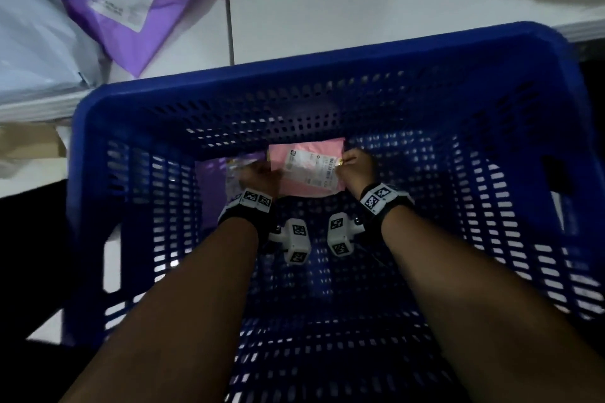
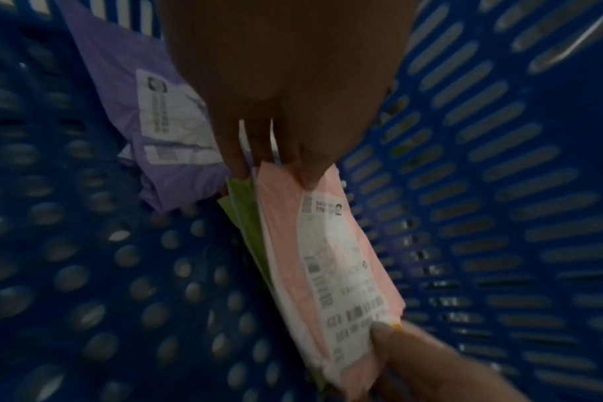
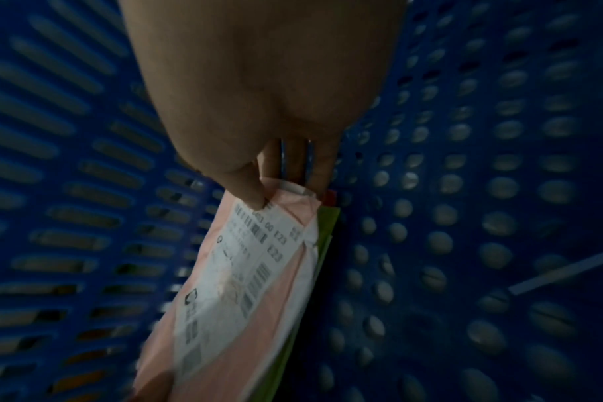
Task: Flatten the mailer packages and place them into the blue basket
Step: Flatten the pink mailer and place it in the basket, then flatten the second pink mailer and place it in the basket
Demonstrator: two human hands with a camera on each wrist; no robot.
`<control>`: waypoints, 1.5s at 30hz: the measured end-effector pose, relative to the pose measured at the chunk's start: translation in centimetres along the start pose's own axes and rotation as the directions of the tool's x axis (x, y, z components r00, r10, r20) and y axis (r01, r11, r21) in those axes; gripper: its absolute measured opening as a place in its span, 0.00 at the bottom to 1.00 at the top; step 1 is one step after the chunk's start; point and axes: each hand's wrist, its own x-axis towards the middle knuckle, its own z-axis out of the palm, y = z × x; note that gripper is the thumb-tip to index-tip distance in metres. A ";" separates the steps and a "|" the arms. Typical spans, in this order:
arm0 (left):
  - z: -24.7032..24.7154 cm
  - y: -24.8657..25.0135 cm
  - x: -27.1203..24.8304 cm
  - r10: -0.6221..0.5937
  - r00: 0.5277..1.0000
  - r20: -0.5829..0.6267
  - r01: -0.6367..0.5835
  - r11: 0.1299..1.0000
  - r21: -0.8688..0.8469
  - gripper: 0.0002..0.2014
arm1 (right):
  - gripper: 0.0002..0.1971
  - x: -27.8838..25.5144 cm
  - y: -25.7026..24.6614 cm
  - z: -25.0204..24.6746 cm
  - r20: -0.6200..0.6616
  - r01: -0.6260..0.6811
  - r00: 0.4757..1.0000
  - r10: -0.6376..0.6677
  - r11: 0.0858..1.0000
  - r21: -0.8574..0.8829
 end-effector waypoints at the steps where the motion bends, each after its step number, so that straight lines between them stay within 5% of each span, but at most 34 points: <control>1: 0.6 -0.3 0.3 0.014 0.999 -0.032 -0.013 0.999 0.052 0.13 | 0.10 0.3 0.2 0.4 -0.017 0.018 1.000 -0.019 0.999 -0.026; 3: 1.6 -1.0 0.5 0.176 0.966 -0.188 -0.153 0.980 0.131 0.17 | 0.14 0.4 0.7 1.2 -0.125 0.130 0.981 -0.147 0.982 -0.134; 4: 1.8 -1.2 0.1 0.328 0.908 -0.259 -0.266 0.932 0.246 0.20 | 0.16 0.2 0.9 1.4 -0.171 0.237 0.942 -0.287 0.934 -0.266; 7: 3.7 -2.8 0.7 0.713 0.692 -0.112 -0.545 0.617 0.568 0.24 | 0.17 -0.8 0.4 2.4 0.001 0.617 0.681 -0.732 0.574 -0.538; 9: 4.8 -2.9 1.1 0.743 0.669 -0.028 -0.577 0.542 0.610 0.26 | 0.18 -0.6 0.7 3.8 0.181 0.732 0.562 -0.807 0.382 -0.564; 13: 5.5 -3.5 2.1 0.730 0.674 0.113 -0.603 0.455 0.656 0.27 | 0.28 1.2 3.0 5.4 0.340 0.686 0.667 -0.663 0.367 -0.628; 16: 5.5 -4.8 3.2 0.700 0.679 0.222 -0.635 0.408 0.655 0.28 | 0.27 2.7 4.0 4.9 0.377 0.716 0.631 -0.678 0.320 -0.621; 22: 5.9 -5.5 3.5 0.738 0.650 0.182 -0.656 0.424 0.625 0.27 | 0.28 4.1 5.1 5.0 0.374 0.726 0.587 -0.718 0.262 -0.636; 27: 5.2 -4.1 2.6 0.624 0.731 0.278 -0.618 0.432 0.657 0.29 | 0.28 3.3 3.7 4.1 0.456 0.739 0.612 -0.647 0.261 -0.622; 32: 2.0 1.3 0.1 0.418 0.829 0.371 -0.503 0.268 0.822 0.32 | 0.36 1.2 -1.1 0.9 0.597 0.700 0.691 -0.408 0.169 -0.694; 34: -0.1 4.9 -1.9 0.422 0.819 0.389 -0.519 0.256 0.816 0.27 | 0.36 -0.6 -4.2 -1.2 0.620 0.698 0.701 -0.353 0.164 -0.697; 40: -8.6 17.4 -10.3 0.545 0.708 0.449 -0.600 0.128 0.790 0.11 | 0.26 -7.7 -15.9 -8.7 0.731 0.692 0.492 -0.474 -0.297 -0.658; 43: -13.6 21.8 -15.1 0.635 0.662 0.399 -0.598 0.125 0.792 0.13 | 0.27 -12.8 -22.4 -12.1 0.764 0.602 0.489 -0.422 -0.471 -0.645; 45: -16.7 23.7 -17.8 0.697 0.638 0.328 -0.588 0.165 0.792 0.12 | 0.22 -15.8 -26.3 -13.9 0.745 0.549 0.481 -0.462 -0.504 -0.667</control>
